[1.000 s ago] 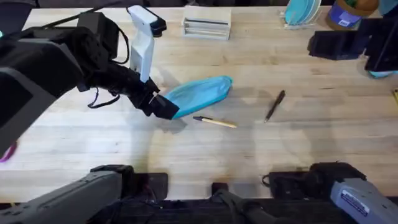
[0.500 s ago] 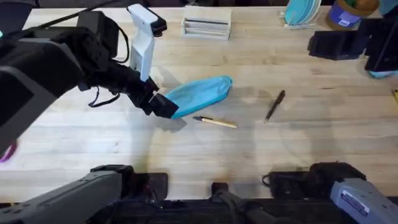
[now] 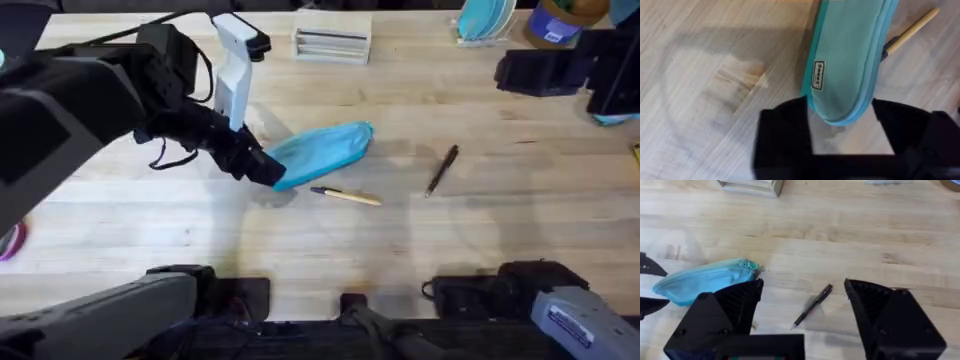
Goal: Unzip the bag, pick up the pens from the table one at a time and place them inside, then zip the bag closed.
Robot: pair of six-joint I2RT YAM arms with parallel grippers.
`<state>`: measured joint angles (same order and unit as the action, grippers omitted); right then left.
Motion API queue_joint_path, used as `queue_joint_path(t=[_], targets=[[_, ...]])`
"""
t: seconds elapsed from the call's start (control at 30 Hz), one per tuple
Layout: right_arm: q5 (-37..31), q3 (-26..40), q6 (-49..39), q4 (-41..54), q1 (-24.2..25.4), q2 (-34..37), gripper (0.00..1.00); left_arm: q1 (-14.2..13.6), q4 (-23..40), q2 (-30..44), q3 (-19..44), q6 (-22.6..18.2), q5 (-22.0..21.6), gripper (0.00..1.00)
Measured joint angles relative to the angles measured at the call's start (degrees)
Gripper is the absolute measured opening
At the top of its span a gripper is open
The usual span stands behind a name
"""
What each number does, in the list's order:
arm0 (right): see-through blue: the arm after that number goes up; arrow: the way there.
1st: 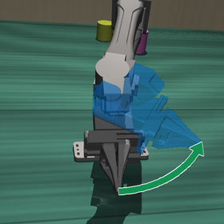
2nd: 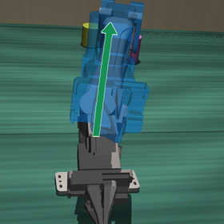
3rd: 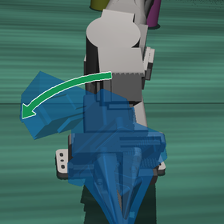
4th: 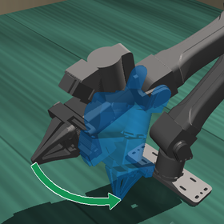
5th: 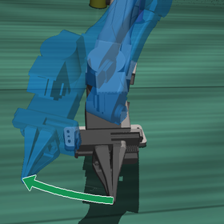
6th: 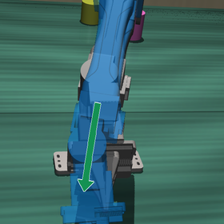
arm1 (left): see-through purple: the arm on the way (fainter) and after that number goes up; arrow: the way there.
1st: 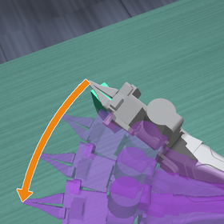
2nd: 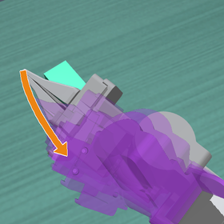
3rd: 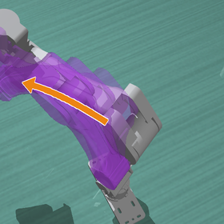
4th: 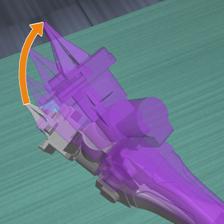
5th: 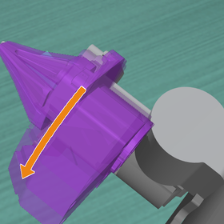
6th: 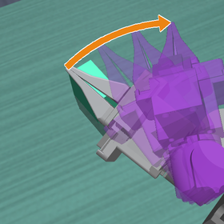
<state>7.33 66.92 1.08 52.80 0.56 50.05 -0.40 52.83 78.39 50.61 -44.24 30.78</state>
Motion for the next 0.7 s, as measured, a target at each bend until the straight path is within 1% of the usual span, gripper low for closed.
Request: queue_joint_path(t=[0.03,0.17,0.2,0.27,0.57,0.7], targets=[[0.0,0.0,0.0,0.0,0.0,0.0,0.996,0.0,-0.1,0.0,0.0,0.1,0.0,0.711],[0.0,0.0,0.0,0.0,0.0,0.0,0.996,0.0,-0.5,0.0,0.0,-0.2,0.2,0.105],[0.0,0.0,0.0,0.0,0.0,0.0,0.996,0.0,-0.7,0.0,0.0,-0.4,0.1,0.061],[0.0,0.0,0.0,0.0,0.0,0.0,0.996,0.0,-0.7,0.0,0.0,-0.4,0.1,0.045],[0.5,0.0,0.0,-0.2,0.0,0.2,0.996,0.0,-0.8,0.0,0.0,-0.4,0.1,0.043],[2.3,0.1,-2.6,-0.7,0.0,2.7,0.996,0.0,-0.7,0.0,0.0,-0.4,0.1,0.043]])
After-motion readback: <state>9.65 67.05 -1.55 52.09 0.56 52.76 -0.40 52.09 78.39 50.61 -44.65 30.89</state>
